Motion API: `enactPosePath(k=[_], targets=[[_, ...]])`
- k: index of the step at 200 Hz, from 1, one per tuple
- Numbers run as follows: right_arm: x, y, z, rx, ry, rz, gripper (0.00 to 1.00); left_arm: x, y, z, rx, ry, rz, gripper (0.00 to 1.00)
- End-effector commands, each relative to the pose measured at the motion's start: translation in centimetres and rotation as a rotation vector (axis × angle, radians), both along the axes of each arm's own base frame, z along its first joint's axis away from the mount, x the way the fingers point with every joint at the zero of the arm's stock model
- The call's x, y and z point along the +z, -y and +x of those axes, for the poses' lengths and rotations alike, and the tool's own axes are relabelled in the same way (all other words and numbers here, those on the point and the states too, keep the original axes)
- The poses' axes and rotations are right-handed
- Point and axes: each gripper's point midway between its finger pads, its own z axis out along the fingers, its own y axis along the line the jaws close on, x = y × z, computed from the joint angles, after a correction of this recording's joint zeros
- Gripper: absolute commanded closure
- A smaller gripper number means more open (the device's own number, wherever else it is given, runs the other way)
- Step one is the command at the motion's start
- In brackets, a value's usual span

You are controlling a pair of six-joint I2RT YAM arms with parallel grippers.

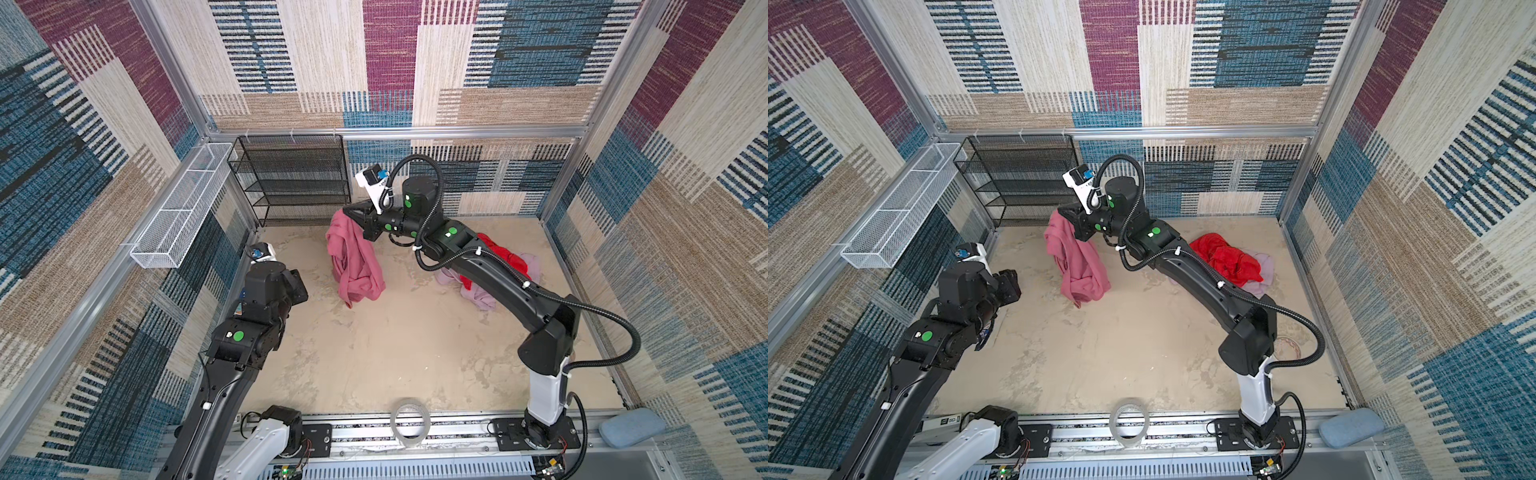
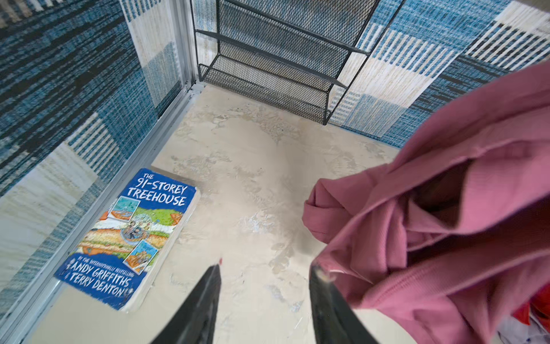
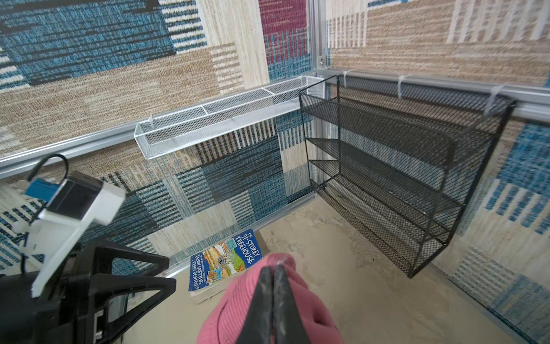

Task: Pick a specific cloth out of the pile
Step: 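Carry the pink shirt toward the book and release it on the table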

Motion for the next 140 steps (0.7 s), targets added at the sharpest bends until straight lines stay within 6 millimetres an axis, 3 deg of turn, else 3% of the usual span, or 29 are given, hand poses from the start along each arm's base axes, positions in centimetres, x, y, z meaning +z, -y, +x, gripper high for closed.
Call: enactPosePath(k=[1,36,67,84,106,140], targets=[[-0.1,-2.2,-0.4,0.074,0.016,0.026,1.00,-1.2,-1.2,-1.8,0.037,-0.056,0.043,0.48],[-3.5,-5.4,1.2,0.094,-0.047,0.018,1.00,-0.5,-2.2,-3.4,0.068,-0.030,0.056,0.47],[-8.3,-7.7,3.2,0.091,-0.125,-0.018,1.00,-0.3,-2.6,-3.5,0.082,-0.025,0.077,0.47],[-10.9,-8.3,4.3,0.065,-0.165,-0.041,1.00,-0.5,-2.3,-3.0,0.073,-0.032,0.075,0.47],[-14.0,-8.7,5.3,0.030,-0.208,-0.069,0.92,-1.2,-1.7,-2.3,0.051,-0.055,0.068,0.47],[-16.5,-8.6,5.7,0.006,-0.252,-0.099,0.81,-2.9,-0.6,-0.8,0.013,-0.082,0.037,0.47]])
